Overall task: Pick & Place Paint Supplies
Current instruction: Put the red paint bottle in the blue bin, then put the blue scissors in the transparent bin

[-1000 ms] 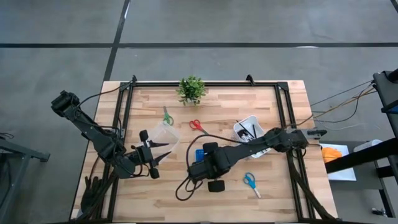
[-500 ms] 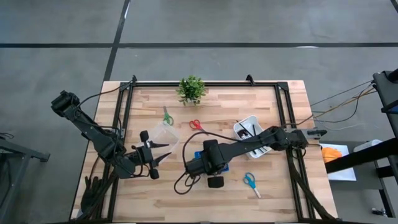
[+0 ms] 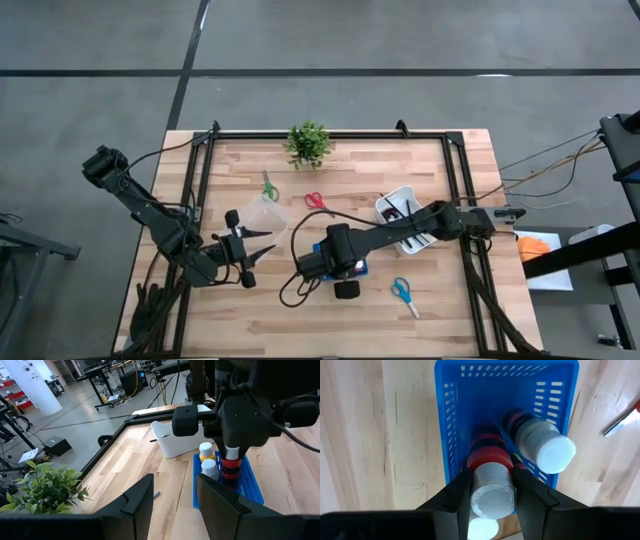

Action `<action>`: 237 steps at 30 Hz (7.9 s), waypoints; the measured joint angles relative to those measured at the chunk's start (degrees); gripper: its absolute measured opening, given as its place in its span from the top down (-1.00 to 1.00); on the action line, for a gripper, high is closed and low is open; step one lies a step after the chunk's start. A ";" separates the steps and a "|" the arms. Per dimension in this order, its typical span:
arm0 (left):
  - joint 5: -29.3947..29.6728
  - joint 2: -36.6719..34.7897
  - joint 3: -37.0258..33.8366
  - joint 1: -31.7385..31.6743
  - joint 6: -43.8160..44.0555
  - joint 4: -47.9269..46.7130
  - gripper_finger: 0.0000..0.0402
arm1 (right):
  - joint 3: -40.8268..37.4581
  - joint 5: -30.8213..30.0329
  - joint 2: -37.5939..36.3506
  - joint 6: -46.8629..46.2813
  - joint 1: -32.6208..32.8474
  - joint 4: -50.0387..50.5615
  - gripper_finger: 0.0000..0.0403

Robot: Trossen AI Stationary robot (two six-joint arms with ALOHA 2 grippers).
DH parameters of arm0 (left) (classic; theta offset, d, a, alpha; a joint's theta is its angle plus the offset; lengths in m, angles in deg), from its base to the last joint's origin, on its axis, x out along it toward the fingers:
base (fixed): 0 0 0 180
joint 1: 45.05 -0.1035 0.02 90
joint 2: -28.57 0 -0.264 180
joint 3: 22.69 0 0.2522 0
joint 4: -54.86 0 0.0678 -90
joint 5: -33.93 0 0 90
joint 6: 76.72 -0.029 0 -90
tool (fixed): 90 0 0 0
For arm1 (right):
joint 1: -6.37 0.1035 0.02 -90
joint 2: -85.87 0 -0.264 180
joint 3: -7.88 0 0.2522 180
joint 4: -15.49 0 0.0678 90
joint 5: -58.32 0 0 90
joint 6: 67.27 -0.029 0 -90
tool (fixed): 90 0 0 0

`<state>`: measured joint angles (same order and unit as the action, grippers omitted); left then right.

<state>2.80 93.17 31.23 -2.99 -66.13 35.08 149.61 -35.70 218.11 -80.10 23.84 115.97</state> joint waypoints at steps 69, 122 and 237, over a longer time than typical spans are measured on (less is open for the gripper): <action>-2.82 -0.02 -0.09 0.02 0.42 -0.26 0.24 | -18.14 -8.57 0.15 0.54 5.68 -35.63 0.96; -15.92 4.90 1.84 -10.16 -7.82 5.32 0.24 | -34.12 -25.15 -19.23 -61.37 32.18 -7.96 0.43; -1.82 -1.39 2.65 -9.49 9.71 -20.39 0.24 | -61.73 -6.33 -33.06 1.25 0.21 -96.62 0.97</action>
<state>0.97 91.77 33.89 -12.48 -56.42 14.69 87.88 -42.03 185.05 -78.84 24.05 19.34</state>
